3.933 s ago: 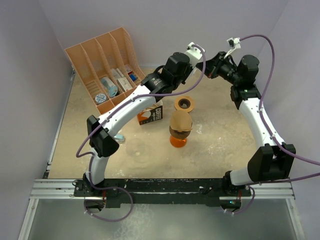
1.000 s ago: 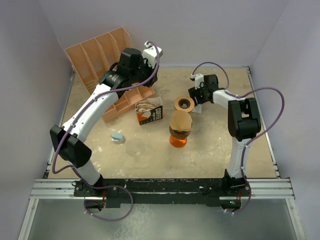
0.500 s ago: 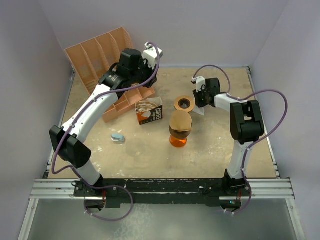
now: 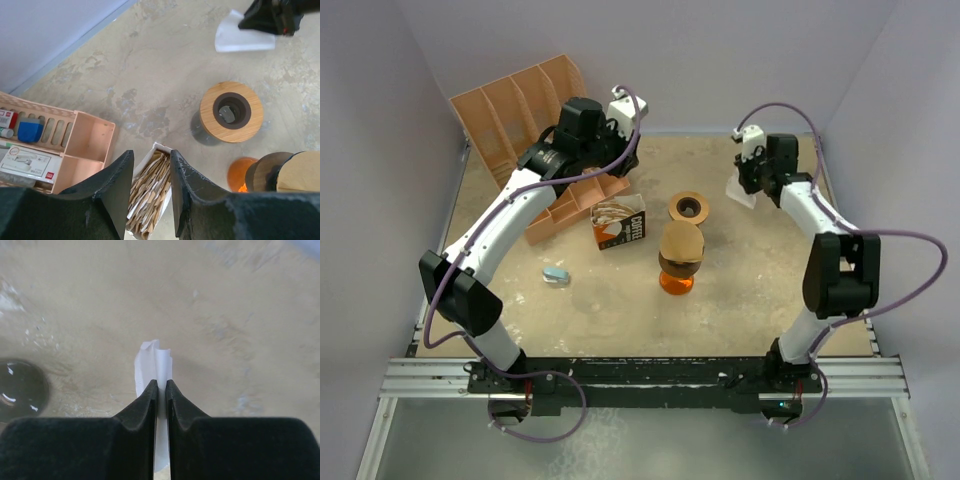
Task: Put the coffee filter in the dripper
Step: Pick up the coffee filter from the center of the board.
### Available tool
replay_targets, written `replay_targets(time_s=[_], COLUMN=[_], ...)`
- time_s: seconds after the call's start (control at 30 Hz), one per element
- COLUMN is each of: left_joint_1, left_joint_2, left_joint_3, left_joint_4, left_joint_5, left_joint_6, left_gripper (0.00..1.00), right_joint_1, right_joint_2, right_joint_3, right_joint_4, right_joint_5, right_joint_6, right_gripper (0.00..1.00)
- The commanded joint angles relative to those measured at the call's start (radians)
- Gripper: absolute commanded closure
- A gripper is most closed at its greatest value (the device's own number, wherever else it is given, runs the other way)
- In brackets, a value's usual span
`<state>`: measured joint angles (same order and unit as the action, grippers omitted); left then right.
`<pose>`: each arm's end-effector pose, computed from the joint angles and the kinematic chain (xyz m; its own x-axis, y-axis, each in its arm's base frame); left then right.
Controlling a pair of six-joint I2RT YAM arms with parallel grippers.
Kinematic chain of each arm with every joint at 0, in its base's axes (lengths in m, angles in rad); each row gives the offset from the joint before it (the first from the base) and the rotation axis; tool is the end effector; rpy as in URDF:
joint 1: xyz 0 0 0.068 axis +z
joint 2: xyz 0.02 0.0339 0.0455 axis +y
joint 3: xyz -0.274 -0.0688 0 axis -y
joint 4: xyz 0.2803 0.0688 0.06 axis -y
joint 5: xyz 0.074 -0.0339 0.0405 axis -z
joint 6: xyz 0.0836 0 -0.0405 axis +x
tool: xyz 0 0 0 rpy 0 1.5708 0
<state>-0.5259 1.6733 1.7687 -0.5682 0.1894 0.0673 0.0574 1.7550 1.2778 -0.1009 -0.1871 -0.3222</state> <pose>0.3902 -0.2447 0.4014 -0.3501 0.2795 -0.8940 0.6630 0.7482 -0.0257 0.4758 0.0429 0.2221 -0.4504 -0.3375 -0.8266 -0.3737 0.9120 -0.1688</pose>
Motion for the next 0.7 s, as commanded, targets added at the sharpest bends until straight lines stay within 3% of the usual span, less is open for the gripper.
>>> replay_targets(time_s=[0.0,0.17,0.3,0.5,0.67], left_joint_1=[0.001,-0.001,-0.005,-0.026,-0.026], left_joint_2=[-0.030,-0.015,0.013,0.062,0.080], left_joint_3=[-0.001,0.011,0.021,0.032,0.048], left_joint_4=[0.067,0.136,0.251,0.478,0.573], left_joint_5=[0.092,0.162,0.219,0.286,0.342], left_joint_6=[-0.042,-0.147,-0.335,-0.605,-0.668], left_gripper=[0.67,0.66,0.65,0.61,0.58], right_joint_1=[-0.008,-0.008,-0.008,-0.007,-0.007], right_joint_2=[-0.123,-0.188,-0.207,-0.237,-0.274], right_joint_3=[0.115,0.277,0.416,0.454,0.395], right_joint_4=[-0.039,-0.073,-0.051,0.107,0.261], right_joint_5=[-0.082,-0.238,-0.374,-0.570,-0.739], right_joint_6=[-0.020,0.067,0.213,0.395,0.470], right_gripper=[0.88,0.87,0.86,0.85,0.84])
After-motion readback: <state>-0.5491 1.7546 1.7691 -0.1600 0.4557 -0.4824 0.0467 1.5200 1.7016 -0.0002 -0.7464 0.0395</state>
